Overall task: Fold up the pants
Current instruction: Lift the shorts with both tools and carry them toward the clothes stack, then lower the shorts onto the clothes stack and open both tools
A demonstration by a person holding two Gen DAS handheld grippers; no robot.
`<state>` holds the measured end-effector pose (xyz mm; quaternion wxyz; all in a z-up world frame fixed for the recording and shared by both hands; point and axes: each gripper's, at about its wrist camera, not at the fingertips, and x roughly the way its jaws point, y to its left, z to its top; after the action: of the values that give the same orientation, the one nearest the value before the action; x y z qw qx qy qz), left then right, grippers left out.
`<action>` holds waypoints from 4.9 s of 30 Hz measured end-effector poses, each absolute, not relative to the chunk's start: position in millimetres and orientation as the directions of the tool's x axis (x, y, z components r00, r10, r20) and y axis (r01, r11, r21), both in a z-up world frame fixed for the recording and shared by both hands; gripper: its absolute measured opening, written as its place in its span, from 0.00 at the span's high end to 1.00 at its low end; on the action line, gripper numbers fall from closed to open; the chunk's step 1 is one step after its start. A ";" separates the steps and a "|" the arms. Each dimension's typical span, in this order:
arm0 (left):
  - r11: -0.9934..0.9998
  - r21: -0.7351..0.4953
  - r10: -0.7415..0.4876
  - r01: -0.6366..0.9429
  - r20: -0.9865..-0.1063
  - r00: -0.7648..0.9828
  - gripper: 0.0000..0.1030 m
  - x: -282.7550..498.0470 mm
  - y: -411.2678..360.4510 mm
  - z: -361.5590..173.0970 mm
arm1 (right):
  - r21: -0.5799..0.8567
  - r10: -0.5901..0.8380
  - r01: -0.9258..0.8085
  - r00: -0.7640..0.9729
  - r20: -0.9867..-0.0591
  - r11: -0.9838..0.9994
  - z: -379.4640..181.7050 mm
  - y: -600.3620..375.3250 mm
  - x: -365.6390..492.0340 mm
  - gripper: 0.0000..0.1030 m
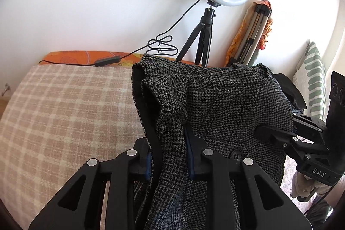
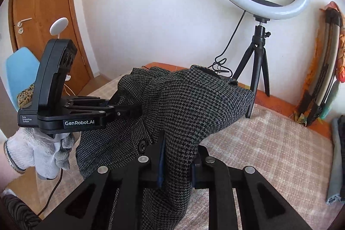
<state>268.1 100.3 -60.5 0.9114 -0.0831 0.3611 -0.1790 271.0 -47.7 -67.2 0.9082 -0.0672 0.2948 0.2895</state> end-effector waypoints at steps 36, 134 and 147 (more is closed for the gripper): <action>0.863 -0.281 -0.504 0.420 -0.439 0.744 0.79 147.6 21.3 42.0 | -0.040 0.432 -0.498 0.786 -0.443 0.866 41.5 -129.1 121.0 0.84; 0.867 -0.205 -0.485 0.454 -0.555 0.676 0.47 414.9 -363.7 -25.6 | -0.067 -0.066 0.031 0.792 -0.607 0.997 -18.4 -553.3 403.7 0.52; 0.846 -0.213 -0.518 0.488 -0.541 0.662 0.43 379.0 -339.5 1.6 | -0.055 -0.089 0.070 0.800 -0.593 0.996 12.0 -552.5 369.0 0.34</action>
<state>379.0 -339.5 1.6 0.9114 -0.0248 0.3043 -0.2761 369.0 -552.5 12.0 0.9487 -0.0150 0.3131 -0.0420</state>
